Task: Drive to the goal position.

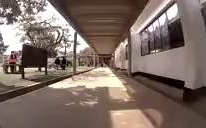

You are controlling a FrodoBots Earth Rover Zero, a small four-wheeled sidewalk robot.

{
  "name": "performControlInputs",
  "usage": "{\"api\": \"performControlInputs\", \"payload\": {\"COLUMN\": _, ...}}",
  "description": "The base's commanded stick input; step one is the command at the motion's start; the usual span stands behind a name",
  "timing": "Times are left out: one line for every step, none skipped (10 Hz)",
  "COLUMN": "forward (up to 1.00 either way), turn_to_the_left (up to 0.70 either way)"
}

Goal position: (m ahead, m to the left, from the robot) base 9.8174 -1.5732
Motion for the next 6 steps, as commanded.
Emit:
{"api": "performControlInputs", "payload": {"forward": 0.5, "turn_to_the_left": 0.0}}
{"api": "performControlInputs", "payload": {"forward": 0.5, "turn_to_the_left": 0.0}}
{"api": "performControlInputs", "payload": {"forward": 0.5, "turn_to_the_left": 0.0}}
{"api": "performControlInputs", "payload": {"forward": 0.5, "turn_to_the_left": 0.0}}
{"api": "performControlInputs", "payload": {"forward": 0.5, "turn_to_the_left": 0.0}}
{"api": "performControlInputs", "payload": {"forward": 0.5, "turn_to_the_left": 0.0}}
